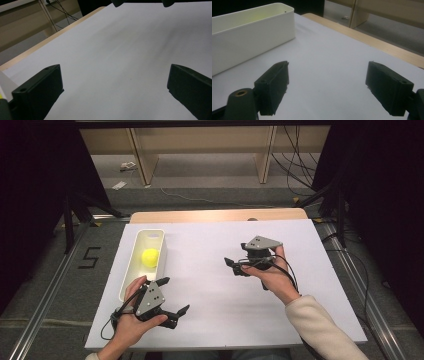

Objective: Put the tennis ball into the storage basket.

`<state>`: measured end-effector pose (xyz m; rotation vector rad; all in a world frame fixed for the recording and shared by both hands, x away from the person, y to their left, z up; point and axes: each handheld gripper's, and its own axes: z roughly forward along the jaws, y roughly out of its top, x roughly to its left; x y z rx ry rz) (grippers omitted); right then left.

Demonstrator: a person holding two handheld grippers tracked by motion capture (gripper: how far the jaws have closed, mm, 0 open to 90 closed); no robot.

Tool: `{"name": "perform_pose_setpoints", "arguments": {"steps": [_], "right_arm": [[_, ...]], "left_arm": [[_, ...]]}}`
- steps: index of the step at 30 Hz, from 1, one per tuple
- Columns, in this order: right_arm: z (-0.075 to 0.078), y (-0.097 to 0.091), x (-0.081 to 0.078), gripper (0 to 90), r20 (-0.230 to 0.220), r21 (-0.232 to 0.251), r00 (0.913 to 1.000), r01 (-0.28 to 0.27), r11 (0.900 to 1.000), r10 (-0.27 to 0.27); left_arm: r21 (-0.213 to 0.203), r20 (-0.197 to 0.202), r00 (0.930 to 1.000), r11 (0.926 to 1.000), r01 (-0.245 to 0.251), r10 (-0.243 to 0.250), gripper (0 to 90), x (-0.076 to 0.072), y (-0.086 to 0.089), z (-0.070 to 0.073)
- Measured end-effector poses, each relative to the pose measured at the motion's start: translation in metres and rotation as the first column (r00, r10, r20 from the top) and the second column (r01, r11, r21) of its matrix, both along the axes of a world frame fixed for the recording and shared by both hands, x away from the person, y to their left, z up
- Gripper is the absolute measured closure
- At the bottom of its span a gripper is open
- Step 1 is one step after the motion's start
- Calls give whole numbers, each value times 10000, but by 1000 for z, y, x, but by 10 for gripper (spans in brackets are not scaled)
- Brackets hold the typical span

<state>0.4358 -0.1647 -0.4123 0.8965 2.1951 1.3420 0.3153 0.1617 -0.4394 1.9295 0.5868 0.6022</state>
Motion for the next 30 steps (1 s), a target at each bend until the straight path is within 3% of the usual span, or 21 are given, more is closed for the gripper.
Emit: {"name": "perform_pose_setpoints", "arguments": {"steps": [30], "right_arm": [[-4, -57, -25, 183, -25, 50, 9965, 832, 9965, -832]], "left_arm": [[16, 44, 10000, 10000, -48, 48, 0, 0, 2, 1]]}}
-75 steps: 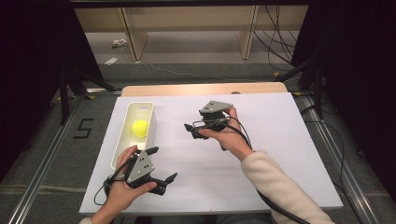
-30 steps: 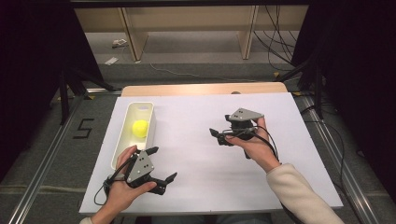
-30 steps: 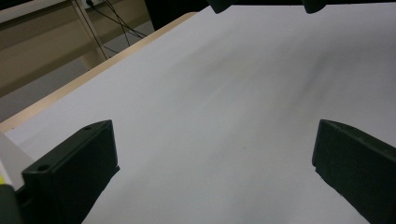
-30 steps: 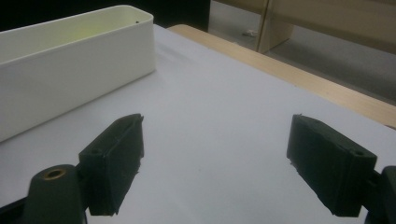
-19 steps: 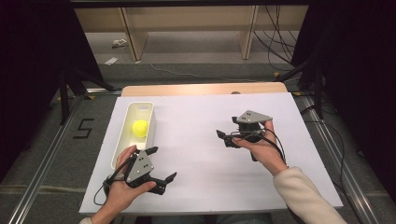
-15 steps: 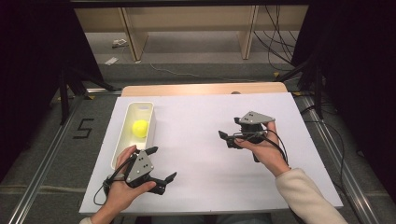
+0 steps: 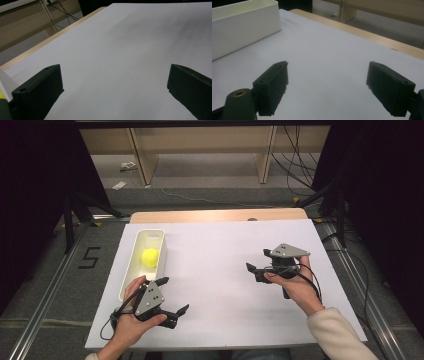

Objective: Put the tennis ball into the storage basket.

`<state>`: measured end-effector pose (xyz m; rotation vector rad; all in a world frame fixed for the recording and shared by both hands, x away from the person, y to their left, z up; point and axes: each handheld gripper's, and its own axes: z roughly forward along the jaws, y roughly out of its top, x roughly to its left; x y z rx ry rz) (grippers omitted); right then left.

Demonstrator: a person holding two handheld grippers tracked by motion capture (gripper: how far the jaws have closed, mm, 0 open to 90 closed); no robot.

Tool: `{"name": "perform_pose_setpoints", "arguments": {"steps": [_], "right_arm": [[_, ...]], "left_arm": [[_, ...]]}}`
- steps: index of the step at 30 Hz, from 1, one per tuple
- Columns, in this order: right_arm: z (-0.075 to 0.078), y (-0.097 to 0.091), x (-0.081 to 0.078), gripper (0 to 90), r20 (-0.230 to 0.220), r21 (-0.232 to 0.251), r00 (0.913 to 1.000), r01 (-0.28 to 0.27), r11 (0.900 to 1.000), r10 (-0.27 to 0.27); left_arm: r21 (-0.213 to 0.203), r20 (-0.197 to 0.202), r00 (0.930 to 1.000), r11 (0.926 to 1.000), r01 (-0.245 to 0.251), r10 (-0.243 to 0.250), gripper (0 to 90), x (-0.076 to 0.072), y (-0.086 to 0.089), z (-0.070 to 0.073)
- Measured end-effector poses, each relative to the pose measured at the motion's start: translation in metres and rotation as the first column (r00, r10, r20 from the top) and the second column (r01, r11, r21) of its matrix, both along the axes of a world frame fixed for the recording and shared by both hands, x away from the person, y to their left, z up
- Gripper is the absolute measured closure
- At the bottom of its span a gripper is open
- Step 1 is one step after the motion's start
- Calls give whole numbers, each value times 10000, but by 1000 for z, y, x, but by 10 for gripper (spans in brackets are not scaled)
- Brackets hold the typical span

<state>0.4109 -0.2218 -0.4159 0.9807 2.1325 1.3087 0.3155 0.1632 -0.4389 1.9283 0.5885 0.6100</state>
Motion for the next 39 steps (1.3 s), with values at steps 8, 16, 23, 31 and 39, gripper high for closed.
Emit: {"name": "perform_pose_setpoints", "arguments": {"steps": [8, 16, 23, 31, 39], "right_arm": [[-4, -14, -10, 183, 44, -17, 10000, 35, 10000, -35], [-7, -29, -19, 183, -53, -104, 9997, 238, 9997, -239], [-12, -39, -26, 183, -208, -126, 9991, 369, 9992, -372], [-15, -47, -33, 183, -207, -216, 9990, 382, 9990, -387], [-16, -49, -34, 181, -234, -144, 9988, 424, 9990, -427]], "left_arm": [[-40, 0, 10000, 10000, -33, 33, 0, 0, 1, 0], [-37, 1, 10000, 10000, -33, 33, 0, 0, 1, 0], [-31, 6, 10000, 10000, -53, 53, 0, 0, 2, 0], [-118, -21, 10000, 9999, -74, 74, 0, 0, 3, 1], [-123, -2, 10000, 9999, -46, 46, 0, 0, 3, 1]]}}
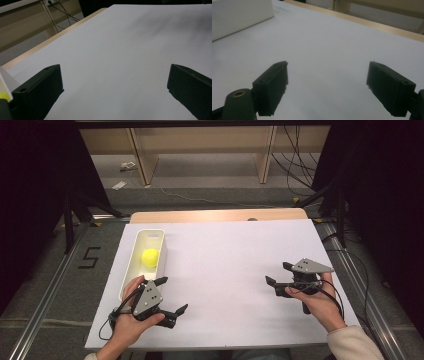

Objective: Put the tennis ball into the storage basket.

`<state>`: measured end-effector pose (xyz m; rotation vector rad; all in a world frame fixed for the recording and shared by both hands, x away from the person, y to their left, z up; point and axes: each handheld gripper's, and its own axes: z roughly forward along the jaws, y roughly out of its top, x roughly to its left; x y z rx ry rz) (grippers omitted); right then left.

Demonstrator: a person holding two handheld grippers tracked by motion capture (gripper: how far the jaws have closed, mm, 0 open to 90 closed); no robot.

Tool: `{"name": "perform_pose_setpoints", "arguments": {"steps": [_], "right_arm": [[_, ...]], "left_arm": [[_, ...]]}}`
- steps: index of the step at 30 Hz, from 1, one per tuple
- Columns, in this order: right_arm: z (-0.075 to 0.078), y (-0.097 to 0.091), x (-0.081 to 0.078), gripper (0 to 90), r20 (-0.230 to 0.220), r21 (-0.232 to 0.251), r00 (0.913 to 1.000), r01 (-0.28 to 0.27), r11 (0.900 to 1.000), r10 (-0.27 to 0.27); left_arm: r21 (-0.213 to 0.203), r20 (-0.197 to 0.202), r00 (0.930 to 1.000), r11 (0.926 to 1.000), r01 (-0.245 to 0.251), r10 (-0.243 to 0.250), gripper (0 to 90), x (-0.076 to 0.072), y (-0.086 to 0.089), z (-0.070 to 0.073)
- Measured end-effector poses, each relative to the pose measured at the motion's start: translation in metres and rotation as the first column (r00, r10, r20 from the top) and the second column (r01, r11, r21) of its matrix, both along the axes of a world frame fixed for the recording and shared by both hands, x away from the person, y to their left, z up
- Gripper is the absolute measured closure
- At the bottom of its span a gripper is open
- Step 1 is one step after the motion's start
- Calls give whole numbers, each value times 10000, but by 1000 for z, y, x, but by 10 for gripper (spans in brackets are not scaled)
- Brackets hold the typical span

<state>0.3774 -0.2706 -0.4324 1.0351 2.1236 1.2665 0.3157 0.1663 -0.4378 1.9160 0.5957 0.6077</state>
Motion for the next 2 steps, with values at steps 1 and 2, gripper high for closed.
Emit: {"name": "perform_pose_setpoints", "arguments": {"steps": [1, 2], "right_arm": [[0, 0, 0, 181, 16, -13, 10000, -8, 10000, 8], [0, 0, 0, 181, -17, -14, 10000, -19, 10000, 19]], "left_arm": [[1, 1, 10000, 10000, 7, -7, 0, 0, 0, 0], [7, 2, 10000, 10000, 15, -15, 0, 0, 0, 0]]}}
